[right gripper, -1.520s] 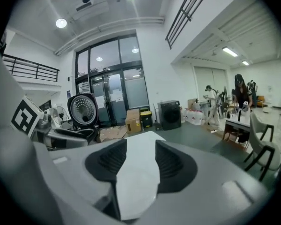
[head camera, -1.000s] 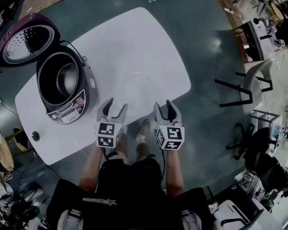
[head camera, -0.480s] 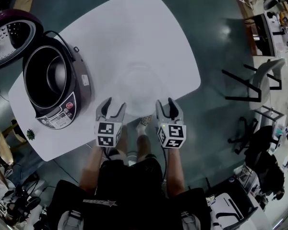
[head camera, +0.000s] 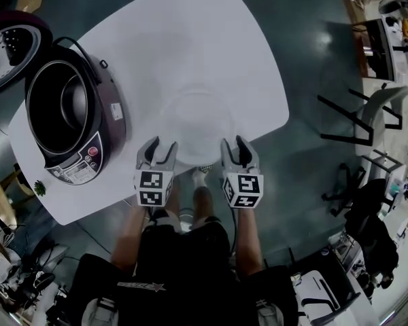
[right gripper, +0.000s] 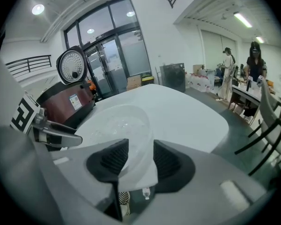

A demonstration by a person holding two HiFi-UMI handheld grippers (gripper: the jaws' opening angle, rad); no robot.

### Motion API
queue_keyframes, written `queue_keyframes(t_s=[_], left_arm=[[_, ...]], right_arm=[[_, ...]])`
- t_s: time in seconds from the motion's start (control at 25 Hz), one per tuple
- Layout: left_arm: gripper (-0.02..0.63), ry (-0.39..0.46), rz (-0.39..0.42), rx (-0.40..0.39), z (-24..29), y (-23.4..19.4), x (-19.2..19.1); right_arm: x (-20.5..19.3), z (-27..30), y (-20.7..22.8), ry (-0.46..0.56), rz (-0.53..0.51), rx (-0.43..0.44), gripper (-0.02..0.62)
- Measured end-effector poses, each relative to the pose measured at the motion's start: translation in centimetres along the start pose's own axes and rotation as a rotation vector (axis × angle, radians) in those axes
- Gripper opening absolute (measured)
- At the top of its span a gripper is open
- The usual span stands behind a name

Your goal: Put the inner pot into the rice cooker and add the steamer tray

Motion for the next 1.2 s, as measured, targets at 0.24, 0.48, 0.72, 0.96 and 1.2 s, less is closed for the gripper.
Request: queue_keyframes(t_s=[0.24, 0.48, 0.72, 0.96, 1.2], left_arm=[[0.176, 0.013, 0.008, 0.018, 0.1, -0.2, 0.1], [0.17, 0.042, 0.03, 0.031, -0.5, 0.1, 1.1], [0.17, 0.095, 0.057, 0.039, -2.5, 1.2, 3.4], [0.17, 0.179, 0.094, 0.046, -5.4, 3.2, 6.2], [0.17, 0.256, 0.125, 0.066, -8.7, 5.5, 8.2]], right_arm=[[0.0, 0.2, 0.0, -0.004, -0.02, -0.016, 0.114], [1.1, -0.5, -0.1, 0.023, -0.029, -0.025, 0.114], [3.4, -2.4, 0.0, 0.08, -0.044, -0.032, 0.114], [6.3, -5.7, 0.5, 0.156, -0.076, -0.037, 0.114], [8.9, -9.9, 0.5, 0.242, -0.105, -0.04, 0.11]])
Point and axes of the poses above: the fingertips, and each gripper's own axes: z forward along the fingers, y to its right, x out of its top, the point moved 9 cm from there along -z, backward along the fingers, and after that the axes turned 4 degrees about -x, right-handed, at the moved point
